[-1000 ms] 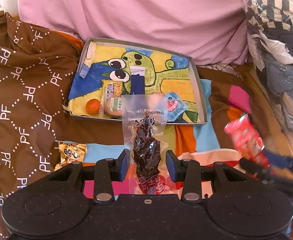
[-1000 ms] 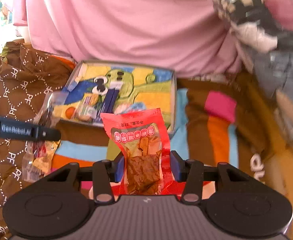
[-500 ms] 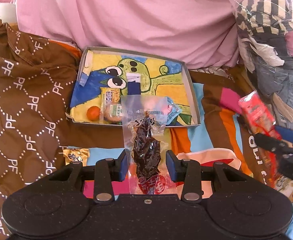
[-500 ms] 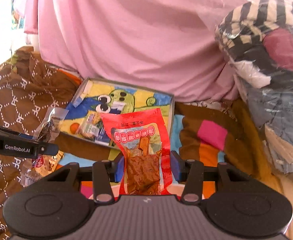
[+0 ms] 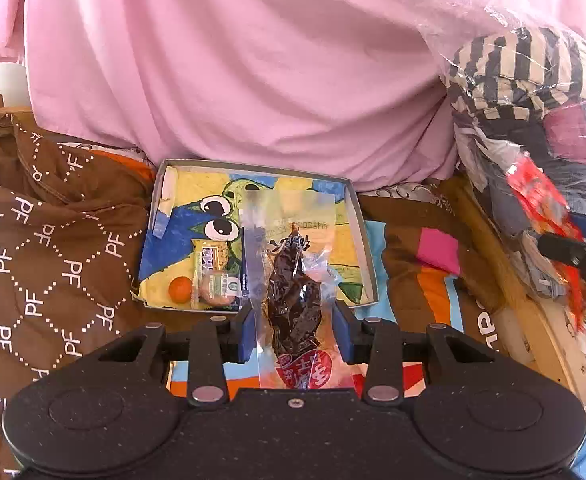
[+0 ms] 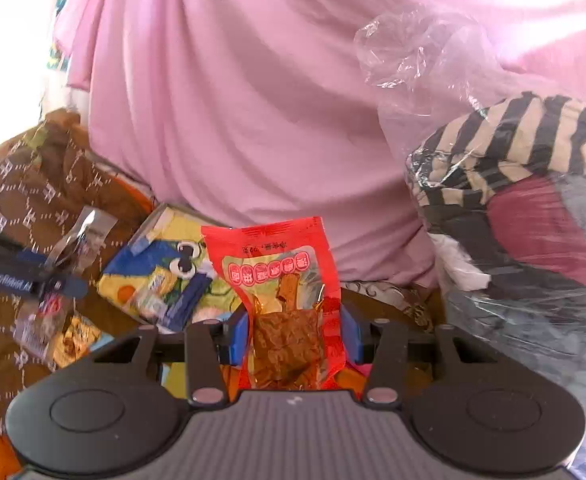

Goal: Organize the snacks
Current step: 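Lift and carry the dried-meat packet with left tool while right tool carries the red packet to the tray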

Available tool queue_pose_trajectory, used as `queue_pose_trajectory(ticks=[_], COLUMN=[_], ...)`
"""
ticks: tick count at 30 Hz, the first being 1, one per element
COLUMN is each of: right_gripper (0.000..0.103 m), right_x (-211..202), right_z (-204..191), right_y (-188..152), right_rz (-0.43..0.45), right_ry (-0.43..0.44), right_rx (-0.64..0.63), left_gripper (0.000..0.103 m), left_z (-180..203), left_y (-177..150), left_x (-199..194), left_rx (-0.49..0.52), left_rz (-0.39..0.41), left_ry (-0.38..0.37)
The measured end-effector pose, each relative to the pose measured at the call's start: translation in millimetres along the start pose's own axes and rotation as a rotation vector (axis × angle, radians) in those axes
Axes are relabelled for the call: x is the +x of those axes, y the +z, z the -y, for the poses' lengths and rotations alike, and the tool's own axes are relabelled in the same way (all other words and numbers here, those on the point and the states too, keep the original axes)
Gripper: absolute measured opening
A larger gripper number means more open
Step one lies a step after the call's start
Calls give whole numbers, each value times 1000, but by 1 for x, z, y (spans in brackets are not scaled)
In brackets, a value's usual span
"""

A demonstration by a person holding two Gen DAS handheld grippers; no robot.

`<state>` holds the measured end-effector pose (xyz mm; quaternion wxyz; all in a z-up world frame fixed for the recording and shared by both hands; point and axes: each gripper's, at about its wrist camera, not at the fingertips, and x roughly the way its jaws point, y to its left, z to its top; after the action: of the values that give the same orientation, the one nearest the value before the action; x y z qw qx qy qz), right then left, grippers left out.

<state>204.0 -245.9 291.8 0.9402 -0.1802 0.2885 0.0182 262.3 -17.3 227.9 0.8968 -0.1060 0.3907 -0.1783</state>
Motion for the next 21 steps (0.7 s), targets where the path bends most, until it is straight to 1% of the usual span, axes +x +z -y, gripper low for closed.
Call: queue_pose_trajectory(ticks=[2, 6, 7, 11, 13, 15, 21], right_gripper=[51, 50, 50, 50, 50, 50, 50], right_x=[14, 42, 45, 49, 51, 52, 65], right_z=[-6, -22, -26, -35, -38, -37, -28], right_y=[-4, -15, -16, -16, -14, -13, -9], right_rz=[15, 21, 23, 33, 36, 40, 58], right_ry=[-1, 14, 20, 51, 60, 66, 81], right_rx=[20, 47, 47, 40, 22, 45, 63], left_gripper=[41, 41, 41, 41, 41, 41, 41], left_z=[-5, -18, -21, -24, -24, -25, -22], left_y=[-5, -14, -16, -19, -17, -14, 8], left_x=[9, 21, 23, 25, 24, 25, 37], left_rx=[13, 5, -4, 10, 16, -2, 13], left_rz=[-13, -22, -23, -26, -17, -11, 18], left_ry=[9, 18, 15, 14, 23, 28, 61])
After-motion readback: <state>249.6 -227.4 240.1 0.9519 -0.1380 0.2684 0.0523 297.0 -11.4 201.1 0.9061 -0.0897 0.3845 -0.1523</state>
